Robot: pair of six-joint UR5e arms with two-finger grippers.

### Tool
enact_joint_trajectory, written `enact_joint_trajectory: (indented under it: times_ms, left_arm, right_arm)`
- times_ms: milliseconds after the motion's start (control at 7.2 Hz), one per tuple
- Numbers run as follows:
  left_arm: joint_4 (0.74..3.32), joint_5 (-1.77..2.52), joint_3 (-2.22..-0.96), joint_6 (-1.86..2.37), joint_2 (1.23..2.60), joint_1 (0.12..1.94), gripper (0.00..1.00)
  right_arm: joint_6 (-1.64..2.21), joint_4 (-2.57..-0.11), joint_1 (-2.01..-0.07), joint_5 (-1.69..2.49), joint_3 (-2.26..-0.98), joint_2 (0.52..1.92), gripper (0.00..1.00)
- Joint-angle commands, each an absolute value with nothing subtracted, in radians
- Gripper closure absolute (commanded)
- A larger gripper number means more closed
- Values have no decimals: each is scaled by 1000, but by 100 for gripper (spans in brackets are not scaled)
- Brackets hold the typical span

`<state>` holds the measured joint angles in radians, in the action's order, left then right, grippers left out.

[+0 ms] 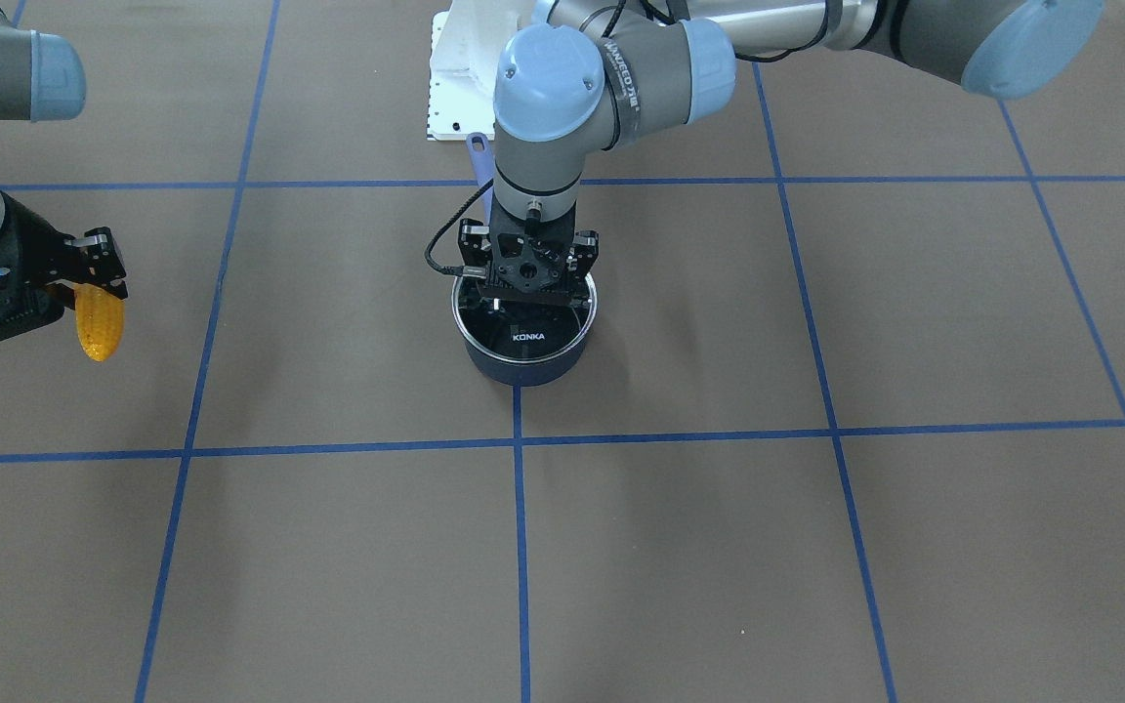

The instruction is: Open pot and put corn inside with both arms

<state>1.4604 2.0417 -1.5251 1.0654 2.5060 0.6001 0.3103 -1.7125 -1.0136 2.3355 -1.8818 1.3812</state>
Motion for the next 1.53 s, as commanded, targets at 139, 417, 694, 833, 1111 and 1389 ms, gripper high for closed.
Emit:
enact_joint_trajectory:
  times_ms: [139,417,694,833,1111,1389]
  left_arm:
    - [1457,2112,-1593,1010,2449,682,40]
    - [1456,2155,-1652,881,2343,773,40]
    - [1456,2209,-1654,722,2266,872,40]
    - [1457,2215,-1654,660,2237,906,40]
    - [1460,2220,-1649,527,2179,962,40]
    - [1465,2275,-1638,377,2107,1027,41]
  right_arm:
    - [491,-1709,-933,2362,-1873,1251,70]
    - [708,-1700,-816,2350,-1870,1113,70]
    - [773,-1677,-741,2315,-1841,1008,70]
    - [794,-1613,-708,2287,-1786,965,70]
    - [888,-1386,-642,2199,-1648,902,70]
    - [905,-1356,-601,2163,-1545,803,66]
